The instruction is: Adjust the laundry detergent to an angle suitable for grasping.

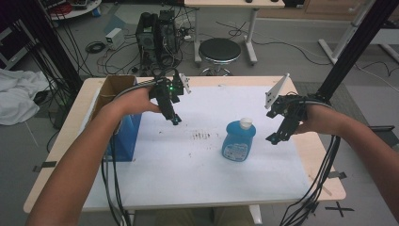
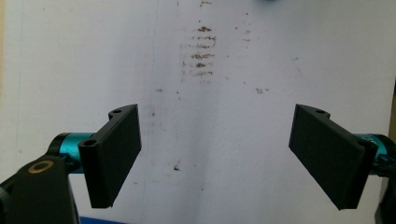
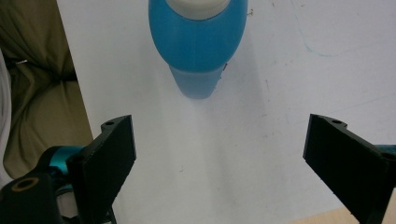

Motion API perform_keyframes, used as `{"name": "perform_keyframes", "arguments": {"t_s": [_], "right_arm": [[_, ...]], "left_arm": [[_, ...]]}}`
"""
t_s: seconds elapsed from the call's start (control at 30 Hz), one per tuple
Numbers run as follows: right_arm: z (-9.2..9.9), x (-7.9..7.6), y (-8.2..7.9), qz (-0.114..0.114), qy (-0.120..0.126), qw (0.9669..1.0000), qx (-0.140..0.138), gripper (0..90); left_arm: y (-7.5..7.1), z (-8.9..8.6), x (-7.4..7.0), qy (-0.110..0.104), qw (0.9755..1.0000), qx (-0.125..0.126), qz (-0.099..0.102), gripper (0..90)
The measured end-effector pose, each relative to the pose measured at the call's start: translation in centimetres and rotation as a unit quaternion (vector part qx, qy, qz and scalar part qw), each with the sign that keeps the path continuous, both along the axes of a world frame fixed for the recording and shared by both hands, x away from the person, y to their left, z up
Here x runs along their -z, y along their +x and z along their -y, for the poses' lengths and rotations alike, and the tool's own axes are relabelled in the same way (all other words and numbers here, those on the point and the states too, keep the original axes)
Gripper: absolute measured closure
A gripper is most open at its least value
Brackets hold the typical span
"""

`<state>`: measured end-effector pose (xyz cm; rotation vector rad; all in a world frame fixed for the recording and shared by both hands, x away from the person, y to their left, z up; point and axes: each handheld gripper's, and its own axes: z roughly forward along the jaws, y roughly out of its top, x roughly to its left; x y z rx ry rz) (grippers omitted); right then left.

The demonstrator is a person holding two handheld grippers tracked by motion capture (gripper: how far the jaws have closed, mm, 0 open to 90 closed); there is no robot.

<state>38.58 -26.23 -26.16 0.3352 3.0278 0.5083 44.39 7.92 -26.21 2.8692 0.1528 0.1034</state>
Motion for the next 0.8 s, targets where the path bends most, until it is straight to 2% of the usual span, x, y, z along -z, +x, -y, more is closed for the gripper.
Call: {"name": "perform_keyframes", "arguments": {"t_s": [0.8], "right_arm": [[-0.06,-0.41,-0.44,0.005,-0.003,1.0,-0.006,8.5]], "left_arm": [[-0.56,-0.03,-0.14,0.001,1.0,-0.003,0.005,16.9]]}}
